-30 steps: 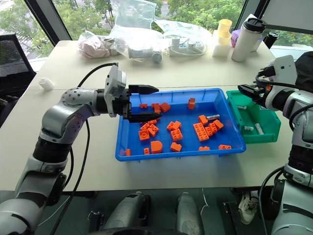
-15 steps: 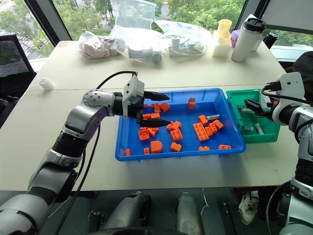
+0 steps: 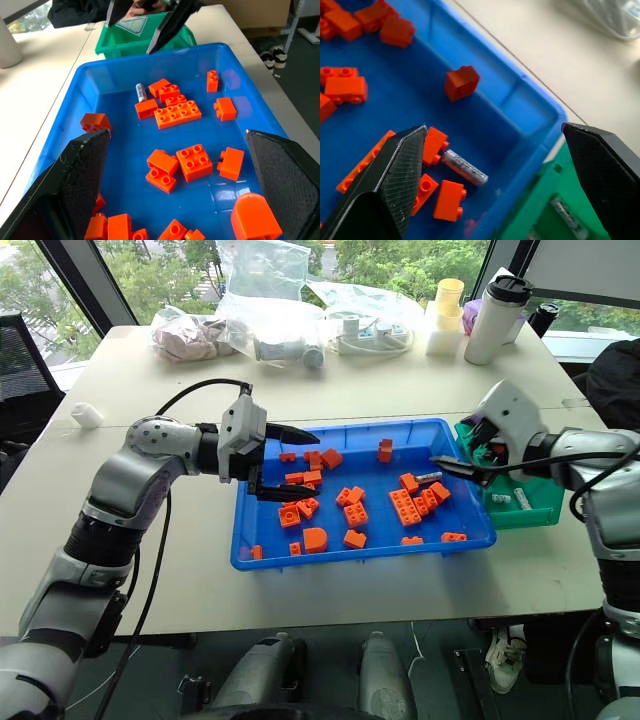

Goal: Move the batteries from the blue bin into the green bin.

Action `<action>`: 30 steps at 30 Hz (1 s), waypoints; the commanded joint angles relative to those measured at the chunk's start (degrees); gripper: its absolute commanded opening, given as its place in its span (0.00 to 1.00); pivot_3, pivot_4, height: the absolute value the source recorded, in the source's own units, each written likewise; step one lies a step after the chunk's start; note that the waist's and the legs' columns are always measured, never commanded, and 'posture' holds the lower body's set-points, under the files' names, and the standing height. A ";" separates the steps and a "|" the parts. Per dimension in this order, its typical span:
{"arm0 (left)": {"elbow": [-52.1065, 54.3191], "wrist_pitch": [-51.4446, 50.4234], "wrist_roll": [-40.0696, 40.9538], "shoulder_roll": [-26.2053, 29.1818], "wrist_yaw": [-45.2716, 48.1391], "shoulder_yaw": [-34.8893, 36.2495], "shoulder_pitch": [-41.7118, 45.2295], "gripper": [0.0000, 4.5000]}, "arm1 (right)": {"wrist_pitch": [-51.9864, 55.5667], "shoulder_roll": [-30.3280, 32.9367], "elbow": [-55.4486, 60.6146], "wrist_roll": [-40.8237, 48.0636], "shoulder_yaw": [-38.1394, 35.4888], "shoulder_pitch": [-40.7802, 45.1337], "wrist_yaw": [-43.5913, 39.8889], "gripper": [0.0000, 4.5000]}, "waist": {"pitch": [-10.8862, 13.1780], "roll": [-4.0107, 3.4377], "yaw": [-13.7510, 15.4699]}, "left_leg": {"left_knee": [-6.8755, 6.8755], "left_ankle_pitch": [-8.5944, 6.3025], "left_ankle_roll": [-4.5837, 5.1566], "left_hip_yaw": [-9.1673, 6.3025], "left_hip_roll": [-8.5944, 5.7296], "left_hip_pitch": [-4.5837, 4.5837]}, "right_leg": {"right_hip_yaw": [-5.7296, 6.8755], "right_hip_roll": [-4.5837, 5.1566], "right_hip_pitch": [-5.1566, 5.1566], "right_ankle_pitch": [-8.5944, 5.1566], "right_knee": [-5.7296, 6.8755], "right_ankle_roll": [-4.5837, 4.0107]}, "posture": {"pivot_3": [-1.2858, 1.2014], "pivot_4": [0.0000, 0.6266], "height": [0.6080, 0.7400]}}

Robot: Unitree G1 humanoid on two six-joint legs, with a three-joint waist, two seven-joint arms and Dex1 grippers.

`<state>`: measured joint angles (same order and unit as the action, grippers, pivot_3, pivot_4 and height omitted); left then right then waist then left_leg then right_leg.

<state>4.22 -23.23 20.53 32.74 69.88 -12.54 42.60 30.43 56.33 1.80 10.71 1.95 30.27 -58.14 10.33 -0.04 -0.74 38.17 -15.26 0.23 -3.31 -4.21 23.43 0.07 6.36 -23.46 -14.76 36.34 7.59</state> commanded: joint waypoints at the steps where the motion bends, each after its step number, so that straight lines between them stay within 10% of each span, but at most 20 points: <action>1: 4.16 -0.91 0.25 1.73 0.15 0.73 -0.25 1.00 | -7.93 -0.93 -7.48 -5.75 5.21 6.45 -2.12 0.99 | 0.00 0.00 -0.06 | 0.00 0.00 -0.01 0.00 -0.01 0.00 | 0.00 0.01 0.00 0.00 0.00 0.00 | 0.52 0.24 1.00; 25: 5.99 -1.48 -0.06 1.06 -5.62 1.19 -2.60 1.00 | -29.95 -9.14 -46.06 -24.78 21.14 28.45 -18.80 0.99 | 0.01 0.01 -0.01 | -0.02 0.03 -0.06 -0.03 -0.02 0.01 | 0.02 0.01 -0.03 0.00 -0.01 0.00 | 0.52 0.24 1.00; 30: 5.77 -1.06 -0.33 0.15 -5.96 1.17 -2.07 1.00 | -34.14 -10.44 -47.81 -29.09 24.50 29.70 -21.37 0.58 | 0.01 0.00 0.14 | -0.02 0.03 -0.07 -0.04 -0.03 0.01 | 0.02 0.01 -0.04 0.00 -0.01 0.00 | 0.52 0.24 1.00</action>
<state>9.07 -25.40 20.19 33.06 64.25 -12.24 39.34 -2.58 45.27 -45.85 -16.79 25.81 59.35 -78.32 10.34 -0.04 -0.61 38.15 -15.23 0.17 -3.34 -4.25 23.45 0.09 6.38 -23.51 -14.76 36.33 7.58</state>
